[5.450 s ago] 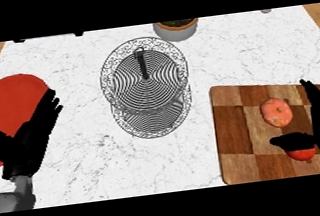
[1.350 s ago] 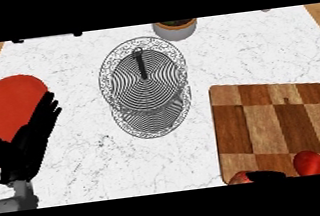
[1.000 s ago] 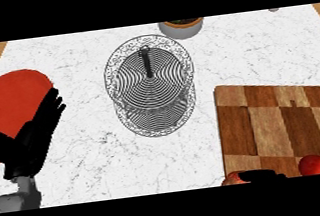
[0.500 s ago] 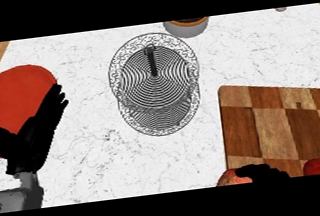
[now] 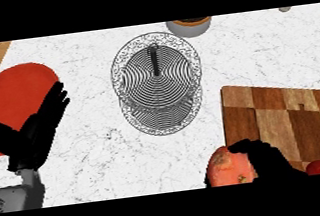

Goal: Pick the squash from the cutting board and place it in the tiered basket

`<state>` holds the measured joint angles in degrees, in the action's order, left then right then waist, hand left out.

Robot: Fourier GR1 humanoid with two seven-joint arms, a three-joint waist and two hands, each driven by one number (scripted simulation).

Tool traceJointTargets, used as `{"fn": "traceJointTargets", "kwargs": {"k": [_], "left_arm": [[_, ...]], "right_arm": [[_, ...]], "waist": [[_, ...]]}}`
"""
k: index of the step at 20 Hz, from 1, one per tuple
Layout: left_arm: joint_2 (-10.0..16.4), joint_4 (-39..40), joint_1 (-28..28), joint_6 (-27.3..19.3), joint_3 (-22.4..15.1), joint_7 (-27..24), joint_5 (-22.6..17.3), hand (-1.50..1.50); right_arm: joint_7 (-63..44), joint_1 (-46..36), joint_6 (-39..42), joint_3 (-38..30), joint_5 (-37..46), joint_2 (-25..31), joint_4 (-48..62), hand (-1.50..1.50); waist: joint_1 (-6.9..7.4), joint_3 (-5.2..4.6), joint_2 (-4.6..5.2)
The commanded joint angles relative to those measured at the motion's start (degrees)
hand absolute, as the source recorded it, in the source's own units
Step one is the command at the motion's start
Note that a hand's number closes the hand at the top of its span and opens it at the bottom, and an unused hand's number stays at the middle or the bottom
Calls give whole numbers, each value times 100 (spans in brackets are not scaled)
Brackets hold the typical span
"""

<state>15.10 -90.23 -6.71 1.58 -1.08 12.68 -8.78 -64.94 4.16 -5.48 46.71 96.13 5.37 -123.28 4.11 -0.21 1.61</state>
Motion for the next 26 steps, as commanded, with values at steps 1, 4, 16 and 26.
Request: {"fn": "traceJointTargets", "kwargs": {"k": [1, 4, 16, 26], "left_arm": [[-58, -11, -113, -71, -48, 134, 32, 0], [-139, 154, -83, 14, -123, 16, 20, 0], [-82, 102, -258, -38, -40, 134, 65, 0], [-154, 360, -265, 79, -1, 2, -19, 0]], "right_arm": [[-1018, -940, 85, -551, -319, -510, 613, 150], [-1283, -1670, 110, -855, -575, -523, 1082, 150], [-1492, -4348, -851, -2155, -1159, -534, 3658, -150], [-1627, -5441, -1900, -2501, -1612, -534, 4749, -150]], "waist": [[51, 4, 3], [28, 0, -18], [57, 22, -67], [52, 20, -54]]}}
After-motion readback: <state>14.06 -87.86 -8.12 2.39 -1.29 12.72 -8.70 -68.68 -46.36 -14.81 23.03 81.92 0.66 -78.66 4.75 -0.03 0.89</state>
